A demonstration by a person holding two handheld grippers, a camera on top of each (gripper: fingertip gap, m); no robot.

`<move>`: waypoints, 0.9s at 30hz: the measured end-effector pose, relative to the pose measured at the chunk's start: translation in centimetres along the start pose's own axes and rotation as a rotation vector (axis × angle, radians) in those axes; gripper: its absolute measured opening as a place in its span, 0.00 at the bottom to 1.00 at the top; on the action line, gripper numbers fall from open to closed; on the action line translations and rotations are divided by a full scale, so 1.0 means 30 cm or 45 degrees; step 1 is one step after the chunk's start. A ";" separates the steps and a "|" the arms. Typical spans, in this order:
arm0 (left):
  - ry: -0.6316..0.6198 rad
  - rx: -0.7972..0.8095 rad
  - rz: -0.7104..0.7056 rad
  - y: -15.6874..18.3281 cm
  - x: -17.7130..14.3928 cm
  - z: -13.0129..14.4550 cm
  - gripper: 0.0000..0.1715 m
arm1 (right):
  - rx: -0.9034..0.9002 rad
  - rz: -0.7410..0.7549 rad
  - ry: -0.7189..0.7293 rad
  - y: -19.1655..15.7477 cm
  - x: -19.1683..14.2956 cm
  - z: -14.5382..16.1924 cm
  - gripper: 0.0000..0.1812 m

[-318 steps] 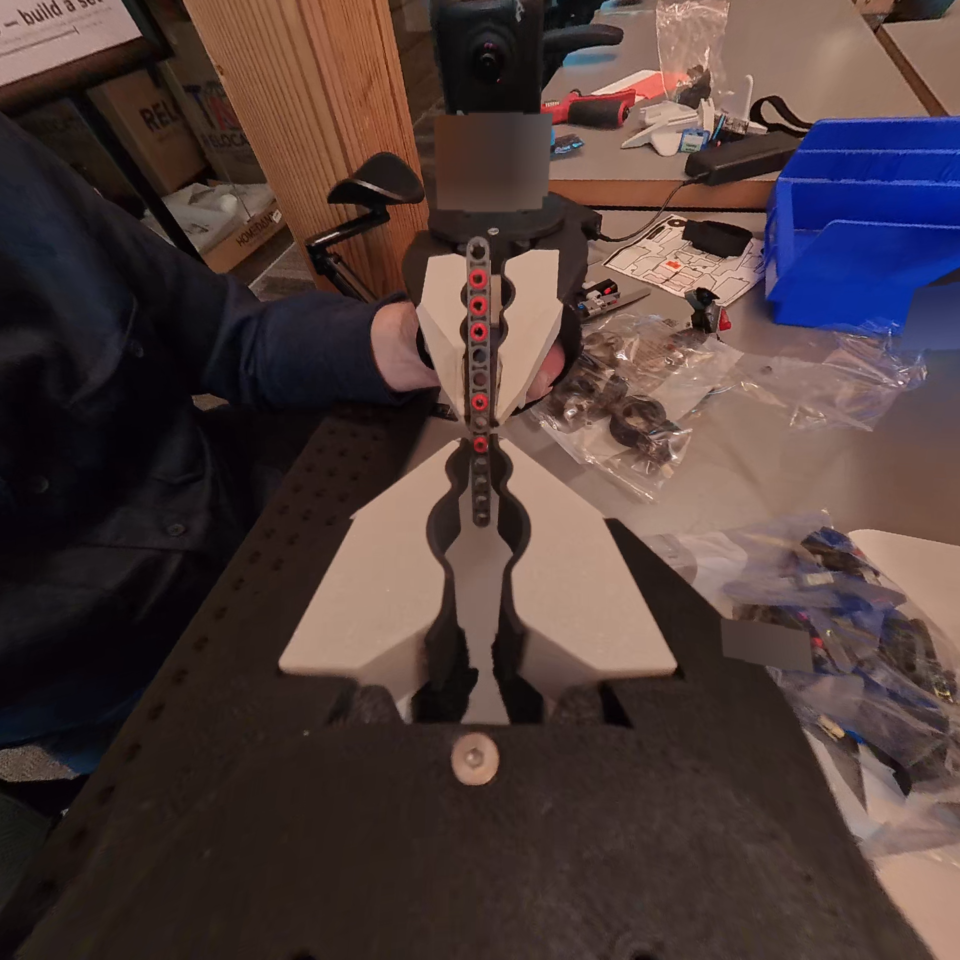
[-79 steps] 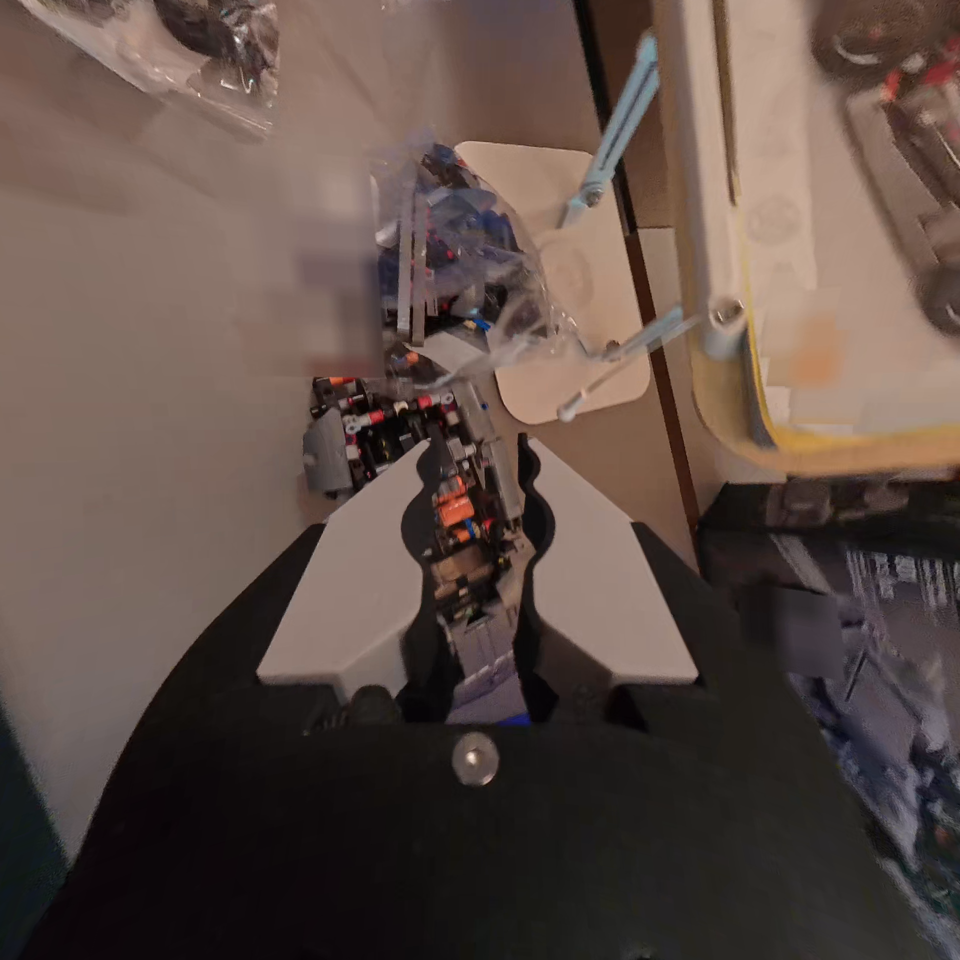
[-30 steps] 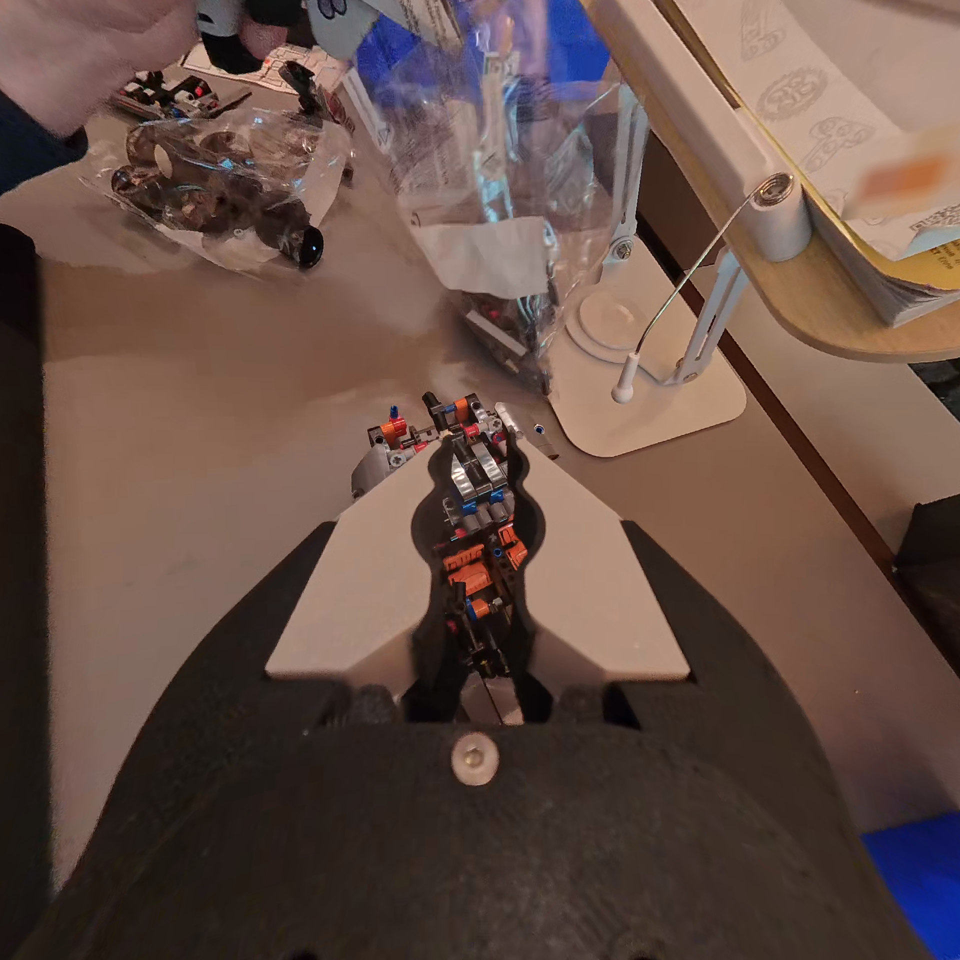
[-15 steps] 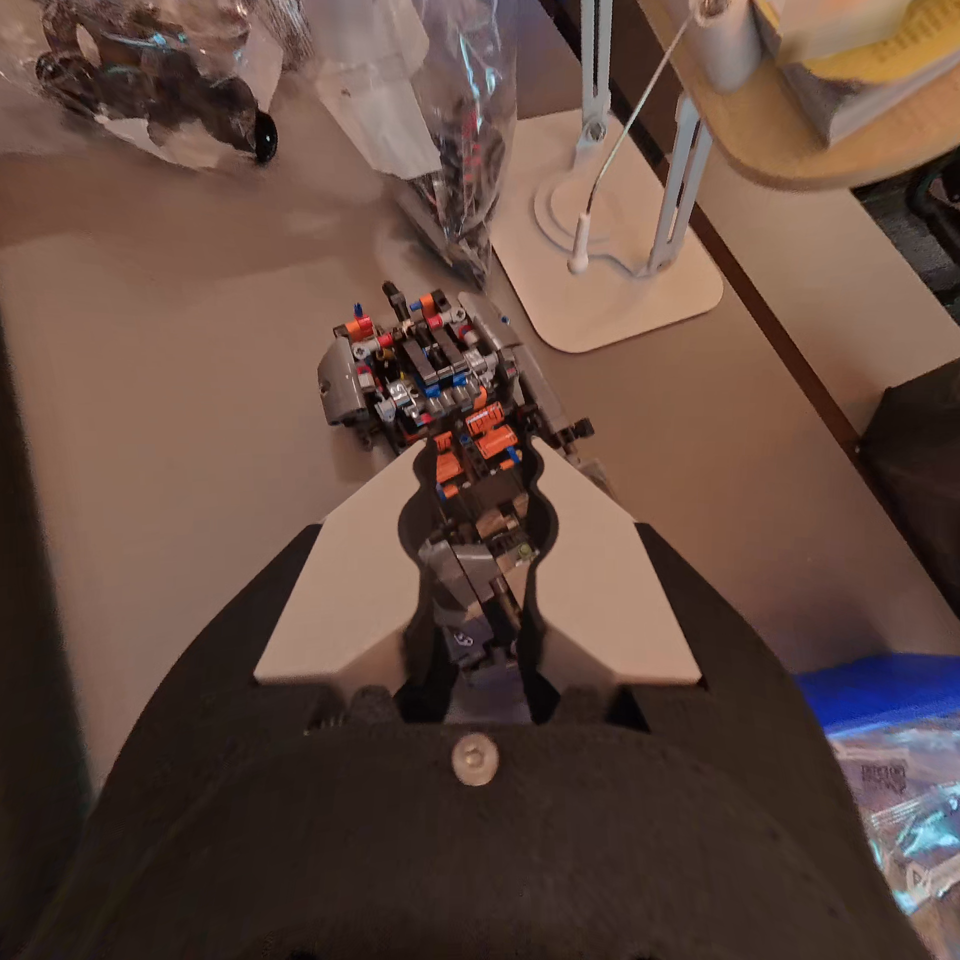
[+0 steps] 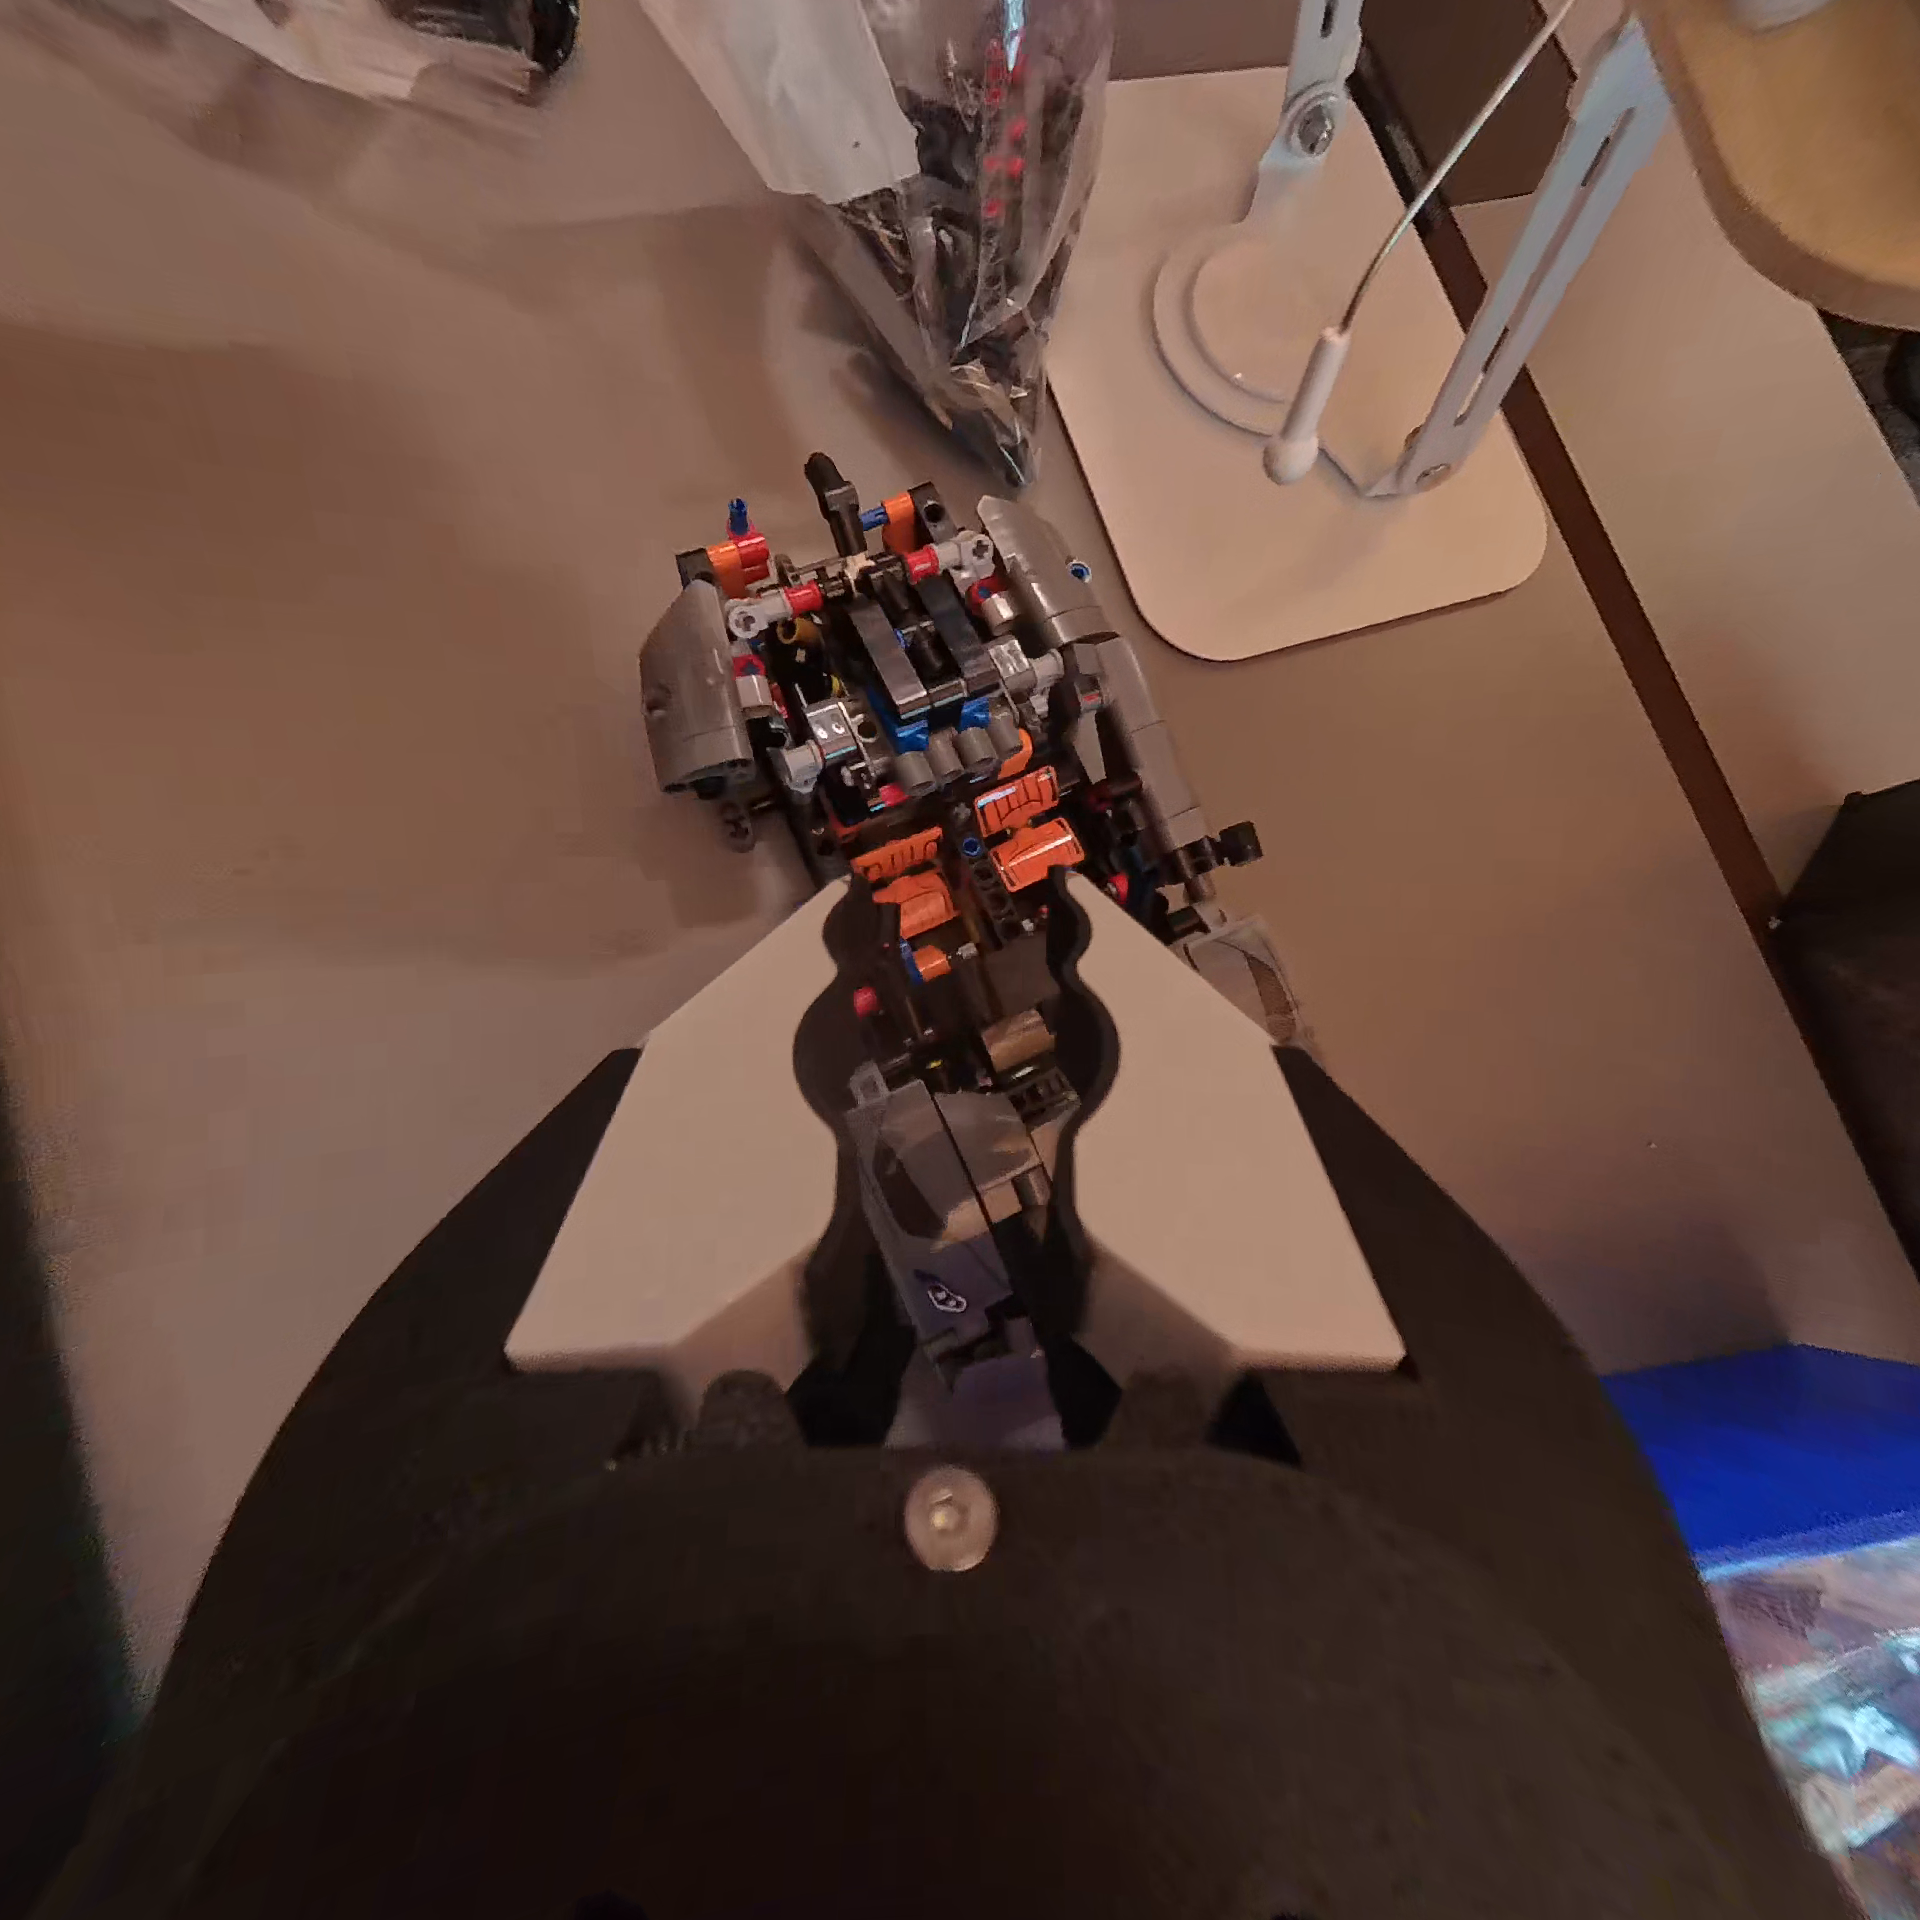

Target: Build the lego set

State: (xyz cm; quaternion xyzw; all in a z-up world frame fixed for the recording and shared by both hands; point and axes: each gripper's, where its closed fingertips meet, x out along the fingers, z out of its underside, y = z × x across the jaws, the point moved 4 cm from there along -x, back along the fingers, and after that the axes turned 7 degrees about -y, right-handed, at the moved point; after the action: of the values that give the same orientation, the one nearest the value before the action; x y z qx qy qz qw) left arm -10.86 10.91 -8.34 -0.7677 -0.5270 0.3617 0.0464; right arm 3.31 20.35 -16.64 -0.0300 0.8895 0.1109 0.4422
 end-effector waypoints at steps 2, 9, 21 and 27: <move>-0.119 0.076 0.115 0.086 0.102 -0.006 0.24 | -0.005 0.015 -0.015 -0.003 -0.008 0.005 0.17; -0.395 0.103 0.379 0.234 0.340 0.069 0.25 | -0.039 -0.139 -0.202 -0.107 -0.041 0.095 0.17; -0.370 0.038 0.390 0.247 0.363 0.103 0.27 | 0.083 -0.220 -0.501 -0.212 0.054 0.291 0.02; -0.355 0.083 0.409 0.258 0.319 0.105 0.24 | 0.048 -0.242 -0.411 -0.224 0.028 0.253 0.11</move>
State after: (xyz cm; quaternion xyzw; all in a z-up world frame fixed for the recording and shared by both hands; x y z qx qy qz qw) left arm -5.02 14.60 -19.00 -0.7823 -0.3873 0.4840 -0.0605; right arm 9.74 15.53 -22.88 -0.0873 0.8020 0.0553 0.5883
